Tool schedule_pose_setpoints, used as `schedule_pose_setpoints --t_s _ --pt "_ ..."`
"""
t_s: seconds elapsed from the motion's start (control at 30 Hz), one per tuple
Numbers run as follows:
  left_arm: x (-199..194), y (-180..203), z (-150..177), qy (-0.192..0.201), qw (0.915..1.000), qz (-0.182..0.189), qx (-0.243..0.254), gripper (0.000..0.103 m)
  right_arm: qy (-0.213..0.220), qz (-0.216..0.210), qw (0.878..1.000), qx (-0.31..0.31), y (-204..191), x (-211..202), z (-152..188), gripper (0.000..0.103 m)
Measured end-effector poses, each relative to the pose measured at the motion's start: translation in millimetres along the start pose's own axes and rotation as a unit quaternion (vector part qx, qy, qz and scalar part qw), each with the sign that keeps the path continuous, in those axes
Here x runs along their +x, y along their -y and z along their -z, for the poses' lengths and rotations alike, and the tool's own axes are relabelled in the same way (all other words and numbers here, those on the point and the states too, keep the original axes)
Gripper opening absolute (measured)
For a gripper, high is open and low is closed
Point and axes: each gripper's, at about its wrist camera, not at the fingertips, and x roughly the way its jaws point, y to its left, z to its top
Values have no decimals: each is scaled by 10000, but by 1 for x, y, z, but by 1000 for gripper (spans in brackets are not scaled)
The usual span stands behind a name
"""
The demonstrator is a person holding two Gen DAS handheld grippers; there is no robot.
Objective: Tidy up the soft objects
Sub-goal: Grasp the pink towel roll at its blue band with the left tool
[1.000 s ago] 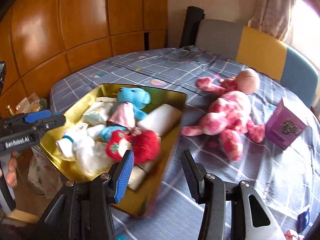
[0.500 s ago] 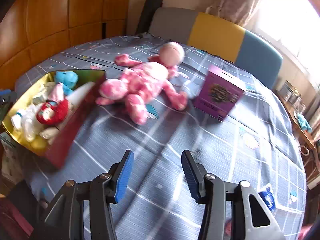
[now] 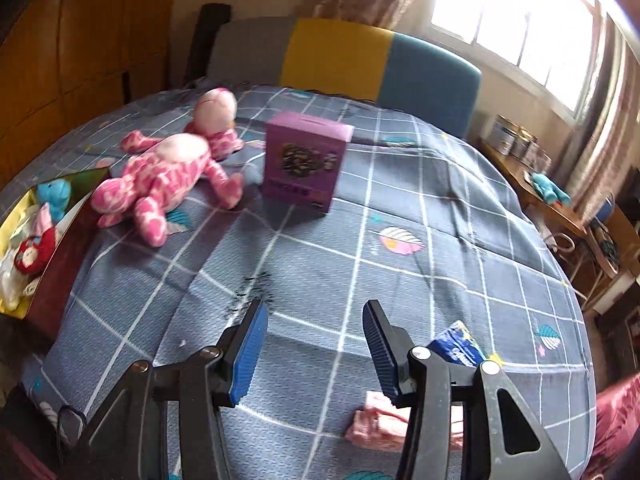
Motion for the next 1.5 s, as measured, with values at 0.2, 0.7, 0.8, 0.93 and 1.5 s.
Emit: schedule_pose_setpoints --t_s 0.2,0.7,0.8,0.93,1.5 --pt "10 47 -23 41 9979 427 493 66 176 584 9891 1340 72 -12 4 50" --pt "92 249 -51 -686 9455 2219 2282 66 390 610 9194 3865 172 -27 58 51" --pt "103 295 -47 -782 9181 2751 2745 66 750 495 9080 4092 178 -40 66 51" --pt "112 354 -36 -1021 8798 3298 3268 66 1013 292 8969 4294 182 -48 73 51" --pt "106 448 28 -1451 7898 4107 4319 40 1093 -18 8669 4864 201 -46 92 51"
